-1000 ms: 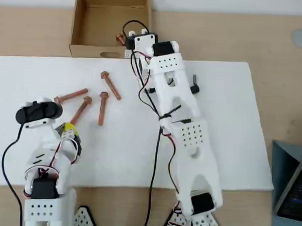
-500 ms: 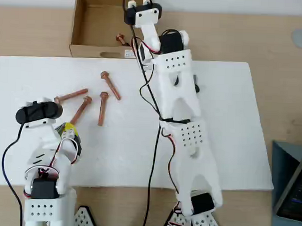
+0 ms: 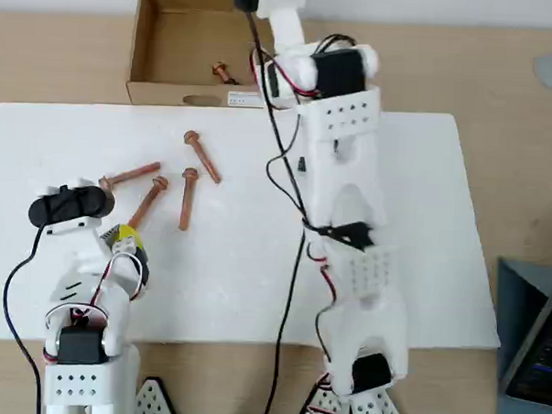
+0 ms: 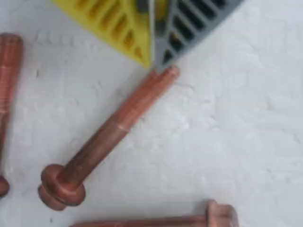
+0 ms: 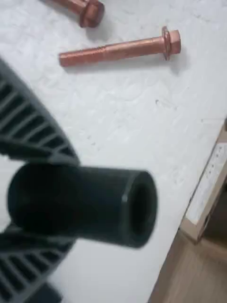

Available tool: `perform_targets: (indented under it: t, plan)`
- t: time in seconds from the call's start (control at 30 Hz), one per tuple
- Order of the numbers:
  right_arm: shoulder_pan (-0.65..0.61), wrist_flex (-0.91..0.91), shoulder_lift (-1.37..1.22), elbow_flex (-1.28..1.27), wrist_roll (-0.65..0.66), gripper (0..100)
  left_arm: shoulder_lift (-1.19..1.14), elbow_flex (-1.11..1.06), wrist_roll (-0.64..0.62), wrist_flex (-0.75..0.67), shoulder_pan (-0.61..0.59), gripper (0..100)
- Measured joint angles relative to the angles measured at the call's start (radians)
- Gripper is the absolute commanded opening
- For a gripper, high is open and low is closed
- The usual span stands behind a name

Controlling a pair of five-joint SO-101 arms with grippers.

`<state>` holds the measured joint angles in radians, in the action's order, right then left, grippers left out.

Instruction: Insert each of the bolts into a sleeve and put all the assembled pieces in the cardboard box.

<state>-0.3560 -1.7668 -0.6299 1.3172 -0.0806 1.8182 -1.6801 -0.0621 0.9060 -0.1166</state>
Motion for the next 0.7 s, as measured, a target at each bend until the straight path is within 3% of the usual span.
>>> perform_targets:
  t: [0.53,0.7]
  plan:
    - [0.233,-0.002,0.875,-0.873,0.000,0.9,0.000,0.002,0.048,0.000,0.000,1]
    - [0.316,0.003,1.135,-1.254,0.000,0.9,0.002,0.064,0.092,0.094,0.000,1]
